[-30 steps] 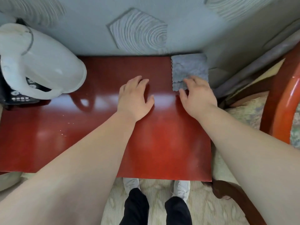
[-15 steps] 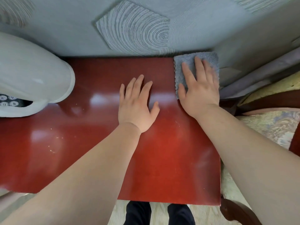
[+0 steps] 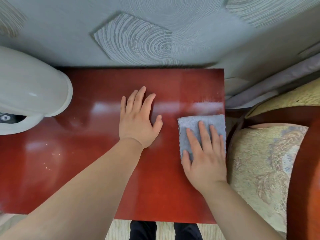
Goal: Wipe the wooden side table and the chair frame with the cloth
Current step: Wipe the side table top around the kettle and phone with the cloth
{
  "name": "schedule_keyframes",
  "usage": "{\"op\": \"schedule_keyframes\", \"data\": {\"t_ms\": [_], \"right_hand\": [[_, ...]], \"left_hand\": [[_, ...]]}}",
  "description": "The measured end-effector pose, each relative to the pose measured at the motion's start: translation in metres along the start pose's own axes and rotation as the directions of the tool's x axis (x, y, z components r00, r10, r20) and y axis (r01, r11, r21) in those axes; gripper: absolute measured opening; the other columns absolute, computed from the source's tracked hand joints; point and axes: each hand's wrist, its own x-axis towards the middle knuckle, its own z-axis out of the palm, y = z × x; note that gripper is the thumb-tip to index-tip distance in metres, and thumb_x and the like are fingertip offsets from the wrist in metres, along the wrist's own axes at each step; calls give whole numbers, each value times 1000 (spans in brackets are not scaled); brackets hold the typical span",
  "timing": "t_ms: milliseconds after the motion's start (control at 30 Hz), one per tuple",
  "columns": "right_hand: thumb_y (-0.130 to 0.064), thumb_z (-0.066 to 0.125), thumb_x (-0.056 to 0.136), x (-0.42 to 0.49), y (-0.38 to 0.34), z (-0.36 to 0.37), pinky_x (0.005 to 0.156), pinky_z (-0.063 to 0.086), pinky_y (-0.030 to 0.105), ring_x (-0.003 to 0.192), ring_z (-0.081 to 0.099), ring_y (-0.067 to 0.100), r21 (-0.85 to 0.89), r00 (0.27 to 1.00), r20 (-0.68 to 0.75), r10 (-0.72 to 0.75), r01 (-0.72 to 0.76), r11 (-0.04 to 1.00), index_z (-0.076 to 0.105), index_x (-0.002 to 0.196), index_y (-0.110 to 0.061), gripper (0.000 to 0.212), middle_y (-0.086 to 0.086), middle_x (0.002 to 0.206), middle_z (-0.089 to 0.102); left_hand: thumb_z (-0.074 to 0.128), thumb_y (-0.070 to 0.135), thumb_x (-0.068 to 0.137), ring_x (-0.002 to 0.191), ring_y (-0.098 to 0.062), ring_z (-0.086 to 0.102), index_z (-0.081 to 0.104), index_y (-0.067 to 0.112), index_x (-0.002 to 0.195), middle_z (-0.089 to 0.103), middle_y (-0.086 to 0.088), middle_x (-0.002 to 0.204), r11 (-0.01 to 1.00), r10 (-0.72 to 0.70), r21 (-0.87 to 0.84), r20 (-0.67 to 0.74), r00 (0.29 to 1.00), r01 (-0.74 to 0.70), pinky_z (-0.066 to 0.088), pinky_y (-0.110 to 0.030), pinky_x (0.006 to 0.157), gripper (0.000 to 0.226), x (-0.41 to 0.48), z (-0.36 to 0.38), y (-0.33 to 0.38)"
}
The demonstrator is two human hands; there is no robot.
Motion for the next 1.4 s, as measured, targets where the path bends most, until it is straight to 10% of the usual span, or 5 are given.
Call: {"op": "schedule_keyframes", "data": {"t_ms": [300,633,933,1133,1400], "right_hand": [[-66,28,92,169,12,-23,123,-5,69,154,-15,51,-180,983,157,95,-66,982,2,163,-41,80,3,174,-10],[-47,49,91,57,-6,-7,126,8,63,159,7,40,-118,919,182,-349,373,920,34,161,-32,73,3,173,19],[-75,18,96,173,-2,-18,125,-2,64,157,-7,46,-180,992,107,61,-41,983,5,164,-38,78,5,175,-2],[-37,40,100,106,-5,-9,127,10,59,158,12,40,-49,986,20,-164,164,985,16,165,-16,72,7,172,22],[-56,50,98,11,14,6,127,11,60,158,16,40,-83,964,54,-260,264,961,34,162,-26,73,6,171,26]], "left_hand": [[51,52,91,156,-29,24,44,26,152,31,-3,169,999,-8,40,10,1000,8,12,-53,129,67,2,1,0],[43,53,97,157,-29,23,43,25,153,30,-4,169,999,-2,37,19,1000,1,12,-53,129,63,1,-1,0],[48,48,95,156,-29,24,45,25,153,31,-4,169,1000,6,23,8,1000,-6,11,-53,129,62,2,1,-1],[48,46,94,156,-29,24,45,25,153,31,-4,169,999,8,32,0,1000,-8,12,-53,129,63,1,2,-2],[46,50,98,154,-32,29,47,23,151,34,-6,167,998,31,48,-22,999,-30,15,-55,128,60,2,4,-3]]}}
